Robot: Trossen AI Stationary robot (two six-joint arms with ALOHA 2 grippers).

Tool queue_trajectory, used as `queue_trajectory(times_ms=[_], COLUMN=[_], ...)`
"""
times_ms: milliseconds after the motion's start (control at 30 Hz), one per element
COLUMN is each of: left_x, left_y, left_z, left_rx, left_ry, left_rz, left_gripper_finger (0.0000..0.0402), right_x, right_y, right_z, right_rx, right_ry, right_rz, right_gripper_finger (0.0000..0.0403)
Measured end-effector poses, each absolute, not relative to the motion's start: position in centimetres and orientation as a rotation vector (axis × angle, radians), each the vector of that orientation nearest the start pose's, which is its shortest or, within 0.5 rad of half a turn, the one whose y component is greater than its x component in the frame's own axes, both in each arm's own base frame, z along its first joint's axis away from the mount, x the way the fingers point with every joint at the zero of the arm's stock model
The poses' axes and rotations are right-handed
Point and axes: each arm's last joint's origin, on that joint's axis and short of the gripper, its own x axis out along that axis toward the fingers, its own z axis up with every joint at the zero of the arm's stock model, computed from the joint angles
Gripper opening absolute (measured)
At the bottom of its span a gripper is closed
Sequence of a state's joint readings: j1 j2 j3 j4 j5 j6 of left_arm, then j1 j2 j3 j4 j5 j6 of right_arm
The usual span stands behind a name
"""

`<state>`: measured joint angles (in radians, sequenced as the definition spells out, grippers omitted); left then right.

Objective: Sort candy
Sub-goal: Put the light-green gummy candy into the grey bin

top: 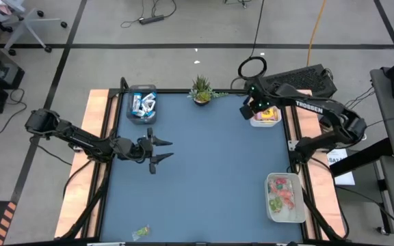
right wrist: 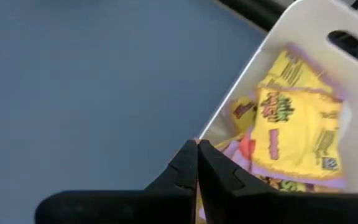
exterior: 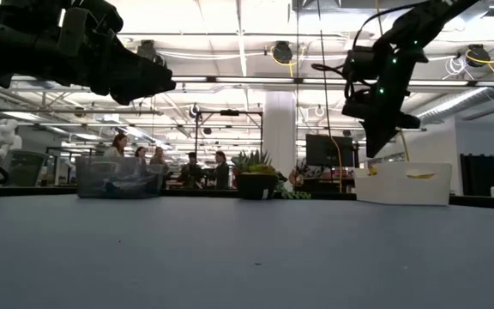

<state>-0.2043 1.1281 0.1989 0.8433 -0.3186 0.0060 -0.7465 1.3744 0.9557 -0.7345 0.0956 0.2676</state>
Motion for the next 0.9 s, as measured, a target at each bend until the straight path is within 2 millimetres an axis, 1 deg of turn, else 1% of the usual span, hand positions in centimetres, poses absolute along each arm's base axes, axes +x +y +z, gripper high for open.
queue_trajectory(times_ms=[100, 333, 467, 567, 633, 667, 767, 833, 900], left_x=[19.4, 19.4, 19.4, 19.4, 19.4, 19.4, 19.8, 20.2, 20.7], left_y=[-3.1, -3.1, -3.1, -3.1, -3.1, -3.1, -3.5, -4.2, -5.1], left_z=[17.4, 17.2, 17.2, 17.2, 17.2, 17.2, 17.6, 18.0, 18.4], left_rx=[0.028, 0.032, 0.032, 0.032, 0.033, 0.038, 0.066, 0.082, 0.113], left_ry=[0.083, 0.096, 0.097, 0.097, 0.098, 0.098, 0.119, 0.167, 0.259], left_rz=[0.114, 0.114, 0.114, 0.114, 0.114, 0.113, 0.100, 0.071, 0.033], left_gripper_finger=[0.0203, 0.0203, 0.0203, 0.0203, 0.0203, 0.0203, 0.0202, 0.0196, 0.0182], right_x=[18.9, 18.5, 18.2, 18.1, 17.9, 17.7, 17.2, 17.0, 17.0], right_y=[-17.3, -17.1, -17.3, -17.5, -17.6, -17.5, -17.1, -16.1, -14.9], right_z=[22.0, 19.1, 18.3, 18.2, 18.7, 19.3, 21.7, 23.2, 24.6], right_rx=[0.608, 0.630, 0.637, 0.620, 0.570, 0.540, 0.478, 0.439, 0.395], right_ry=[1.057, 1.128, 1.135, 1.135, 1.159, 1.177, 1.164, 1.123, 1.034], right_rz=[-0.888, -0.891, -0.904, -0.909, -0.920, -0.940, -0.992, -0.993, -0.954], right_gripper_finger=[0.0000, 0.0000, 0.0000, 0.0000, 0.0000, 0.0000, 0.0000, 0.0000, 0.0000])
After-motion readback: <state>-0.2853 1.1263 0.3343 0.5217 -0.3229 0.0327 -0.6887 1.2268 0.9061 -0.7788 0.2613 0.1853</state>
